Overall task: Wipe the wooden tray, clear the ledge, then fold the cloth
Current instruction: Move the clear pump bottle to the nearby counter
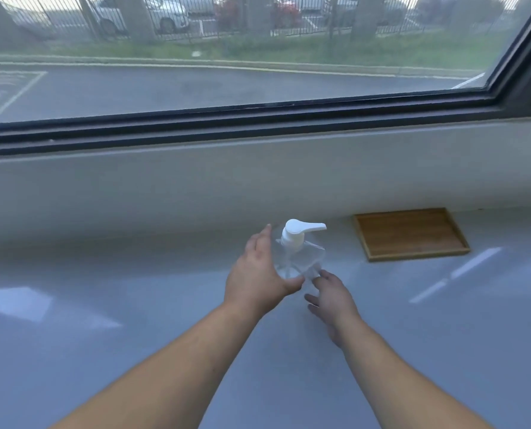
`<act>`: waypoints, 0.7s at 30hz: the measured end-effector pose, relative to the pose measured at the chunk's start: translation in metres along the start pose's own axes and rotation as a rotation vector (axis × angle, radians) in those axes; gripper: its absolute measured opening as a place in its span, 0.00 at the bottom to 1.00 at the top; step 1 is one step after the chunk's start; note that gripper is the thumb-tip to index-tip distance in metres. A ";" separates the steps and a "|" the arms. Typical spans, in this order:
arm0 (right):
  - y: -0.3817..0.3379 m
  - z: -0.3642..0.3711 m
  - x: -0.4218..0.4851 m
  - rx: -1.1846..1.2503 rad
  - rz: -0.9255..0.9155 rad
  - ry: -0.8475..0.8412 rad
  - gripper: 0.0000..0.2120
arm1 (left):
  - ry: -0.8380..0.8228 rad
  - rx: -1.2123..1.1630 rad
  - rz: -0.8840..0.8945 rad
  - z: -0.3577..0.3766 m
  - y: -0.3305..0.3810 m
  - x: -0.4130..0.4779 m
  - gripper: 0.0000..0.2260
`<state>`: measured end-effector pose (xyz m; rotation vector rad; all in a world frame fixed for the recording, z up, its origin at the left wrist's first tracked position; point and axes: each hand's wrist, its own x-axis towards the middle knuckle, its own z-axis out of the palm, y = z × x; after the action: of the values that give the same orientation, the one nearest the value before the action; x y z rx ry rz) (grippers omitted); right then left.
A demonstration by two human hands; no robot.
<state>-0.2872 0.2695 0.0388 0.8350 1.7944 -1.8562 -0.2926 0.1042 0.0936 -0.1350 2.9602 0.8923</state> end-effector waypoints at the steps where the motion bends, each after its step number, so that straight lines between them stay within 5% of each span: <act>1: 0.002 0.015 -0.009 0.012 0.005 -0.028 0.22 | 0.020 -0.005 -0.027 -0.013 -0.014 -0.009 0.55; 5: 0.016 0.087 -0.052 -0.031 0.003 -0.143 0.08 | 0.104 -0.028 -0.129 -0.068 -0.080 -0.055 0.54; 21: 0.231 0.508 -0.406 -0.445 -0.046 -0.765 0.04 | 0.535 0.069 -0.597 -0.361 -0.417 -0.490 0.50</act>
<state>0.0991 -0.2943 0.1352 -0.0870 1.5995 -1.4165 0.2283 -0.4071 0.1998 -1.3580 3.0572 0.7446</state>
